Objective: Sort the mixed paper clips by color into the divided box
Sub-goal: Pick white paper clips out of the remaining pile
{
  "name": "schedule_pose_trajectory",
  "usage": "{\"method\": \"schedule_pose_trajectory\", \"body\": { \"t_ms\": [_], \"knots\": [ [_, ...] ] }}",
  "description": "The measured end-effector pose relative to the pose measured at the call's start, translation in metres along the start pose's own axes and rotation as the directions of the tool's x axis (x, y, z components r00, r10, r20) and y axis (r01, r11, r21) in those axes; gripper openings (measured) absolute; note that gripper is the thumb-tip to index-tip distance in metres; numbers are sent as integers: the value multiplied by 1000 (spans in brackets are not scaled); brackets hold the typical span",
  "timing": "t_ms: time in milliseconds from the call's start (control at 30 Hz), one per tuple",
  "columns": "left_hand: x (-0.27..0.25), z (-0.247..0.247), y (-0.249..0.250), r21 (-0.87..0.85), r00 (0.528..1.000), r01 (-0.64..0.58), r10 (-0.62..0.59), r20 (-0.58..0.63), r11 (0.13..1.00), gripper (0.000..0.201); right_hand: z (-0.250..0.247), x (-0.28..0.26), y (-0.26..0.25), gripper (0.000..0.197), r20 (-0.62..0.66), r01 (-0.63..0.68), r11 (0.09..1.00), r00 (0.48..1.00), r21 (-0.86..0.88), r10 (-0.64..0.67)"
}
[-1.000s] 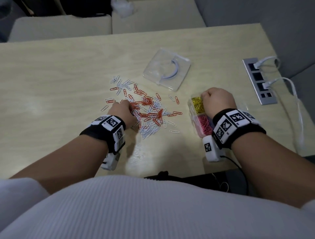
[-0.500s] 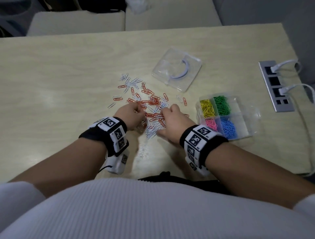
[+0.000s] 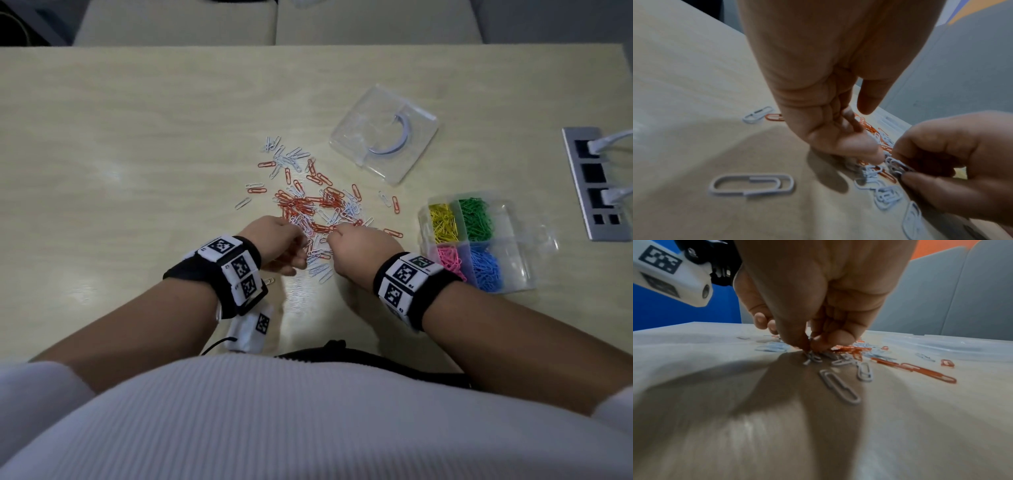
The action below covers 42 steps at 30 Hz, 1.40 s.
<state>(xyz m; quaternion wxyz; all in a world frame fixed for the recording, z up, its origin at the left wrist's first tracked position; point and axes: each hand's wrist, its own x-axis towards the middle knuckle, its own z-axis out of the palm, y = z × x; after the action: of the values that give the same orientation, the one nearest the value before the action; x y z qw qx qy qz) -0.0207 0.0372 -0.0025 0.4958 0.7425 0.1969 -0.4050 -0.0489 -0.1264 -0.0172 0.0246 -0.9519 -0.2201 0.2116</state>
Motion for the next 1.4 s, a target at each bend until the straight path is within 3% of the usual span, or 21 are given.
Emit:
{"method": "schedule_pose_trajectory", "body": {
  "t_ms": [67, 167, 200, 300, 400, 433, 500, 600, 733, 867, 933, 1033, 1133, 1267, 1333, 1400],
  "knots": [
    [0, 2, -1, -53, 999, 28, -27, 25, 998, 33, -3, 2, 0, 24, 6, -34, 998, 999, 46, 34],
    [-3, 6, -2, -150, 997, 62, -55, 49, 987, 41, -9, -1, -6, 31, -184, 19, 985, 983, 171, 13],
    [-4, 9, -2, -189, 997, 60, -51, 55, 980, 41, -11, -1, -12, 35, -229, 74, 973, 973, 220, -22],
    [-7, 13, 0, -254, 999, 35, -24, 45, 967, 30, -14, -3, -27, 27, -208, 181, 940, 970, 290, -123],
    [-9, 8, -1, -260, 995, 64, -42, 90, 964, 25, -10, -6, -26, 16, -320, 203, 893, 945, 402, -71],
    [-8, 4, -3, -261, 990, 95, -63, 128, 961, 29, -8, -7, -22, 16, -305, 184, 892, 951, 412, -54],
    [-3, -3, -8, -244, 980, 158, -122, 157, 957, 42, -2, -9, -16, 23, -159, 162, 938, 980, 306, -118],
    [-1, -11, -11, -193, 978, 200, -183, 100, 961, 44, 8, -11, -14, 33, 29, 193, 975, 980, 109, -197],
    [-3, -13, -10, -116, 984, 176, -171, 57, 977, 41, 15, -9, -17, 21, 23, 185, 982, 982, 44, -186],
    [-1, -9, -9, -115, 983, 170, -159, 93, 979, 42, 12, -4, -13, 22, 22, 59, 997, 998, 59, -61],
    [-1, -5, -8, -119, 981, 169, -155, 114, 978, 44, 8, -2, -10, 22, -40, 5, 993, 999, 121, -1],
    [-1, 2, -5, -173, 982, 146, -121, 146, 974, 38, -2, -1, -16, 21, -235, 75, 958, 972, 277, -8],
    [-3, 6, -1, -268, 987, 117, -82, 138, 956, 20, -12, 2, -27, 21, -245, 122, 921, 969, 369, -30],
    [-1, 1, 0, -232, 977, 162, -123, 175, 959, 34, -9, 5, -7, 16, -312, -55, 863, 919, 503, 241],
    [2, -3, -2, -214, 974, 182, -147, 171, 960, 36, -3, 4, 9, 24, -211, -244, 876, 911, 416, 354],
    [4, -6, -3, -214, 975, 180, -144, 171, 960, 33, 2, 2, 17, 30, -96, -344, 898, 919, 275, 382]
  ]
}}
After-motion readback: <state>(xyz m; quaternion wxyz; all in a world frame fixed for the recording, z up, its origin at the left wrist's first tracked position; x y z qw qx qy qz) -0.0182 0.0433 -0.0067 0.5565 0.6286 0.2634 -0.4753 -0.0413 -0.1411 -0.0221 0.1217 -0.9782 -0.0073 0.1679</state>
